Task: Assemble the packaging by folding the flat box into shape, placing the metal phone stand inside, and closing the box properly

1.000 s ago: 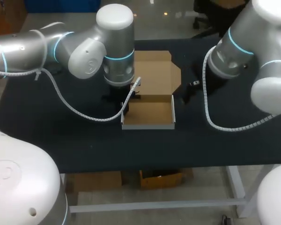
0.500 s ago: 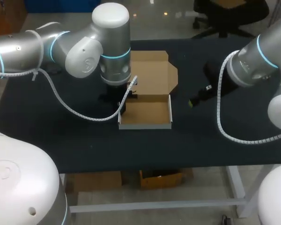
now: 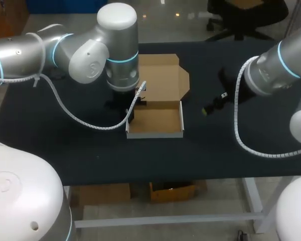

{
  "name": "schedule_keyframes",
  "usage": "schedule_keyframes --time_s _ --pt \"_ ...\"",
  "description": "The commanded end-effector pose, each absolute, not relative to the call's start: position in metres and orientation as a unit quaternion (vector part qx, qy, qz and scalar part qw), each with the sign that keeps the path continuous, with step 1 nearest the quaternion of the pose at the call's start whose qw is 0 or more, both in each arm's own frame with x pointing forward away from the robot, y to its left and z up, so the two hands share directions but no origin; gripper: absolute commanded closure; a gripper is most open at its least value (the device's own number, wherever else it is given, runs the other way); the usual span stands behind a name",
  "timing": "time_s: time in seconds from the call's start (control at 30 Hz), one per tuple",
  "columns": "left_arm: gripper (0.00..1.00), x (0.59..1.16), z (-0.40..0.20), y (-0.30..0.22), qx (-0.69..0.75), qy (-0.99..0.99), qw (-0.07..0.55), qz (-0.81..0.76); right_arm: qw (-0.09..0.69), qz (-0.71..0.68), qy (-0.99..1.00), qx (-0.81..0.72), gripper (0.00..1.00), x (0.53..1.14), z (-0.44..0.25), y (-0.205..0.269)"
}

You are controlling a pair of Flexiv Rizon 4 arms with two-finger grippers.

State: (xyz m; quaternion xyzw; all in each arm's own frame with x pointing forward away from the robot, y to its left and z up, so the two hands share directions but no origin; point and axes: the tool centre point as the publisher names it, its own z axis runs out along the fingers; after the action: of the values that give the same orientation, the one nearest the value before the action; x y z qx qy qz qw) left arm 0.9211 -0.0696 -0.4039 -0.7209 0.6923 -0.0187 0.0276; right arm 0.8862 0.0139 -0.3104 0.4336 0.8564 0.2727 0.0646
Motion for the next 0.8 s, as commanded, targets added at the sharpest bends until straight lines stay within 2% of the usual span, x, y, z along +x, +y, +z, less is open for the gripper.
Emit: schedule_keyframes --time_s 0.03,0.43,0.8 --pt "1.0 0.921 -0.405 -0.069 -0.721 0.692 0.029 -0.017 0.063 0.282 0.869 0.402 0.0 0.88 -0.301 -0.001" --pt "1.0 0.92 -0.405 -0.064 -0.718 0.694 0.042 -0.032 0.068 0.327 0.886 0.323 0.0 0.86 -0.286 -0.041" --pt "1.0 0.919 -0.402 -0.067 -0.719 0.688 0.1 0.005 0.094 0.328 0.904 0.259 0.0 0.843 -0.276 -0.048"
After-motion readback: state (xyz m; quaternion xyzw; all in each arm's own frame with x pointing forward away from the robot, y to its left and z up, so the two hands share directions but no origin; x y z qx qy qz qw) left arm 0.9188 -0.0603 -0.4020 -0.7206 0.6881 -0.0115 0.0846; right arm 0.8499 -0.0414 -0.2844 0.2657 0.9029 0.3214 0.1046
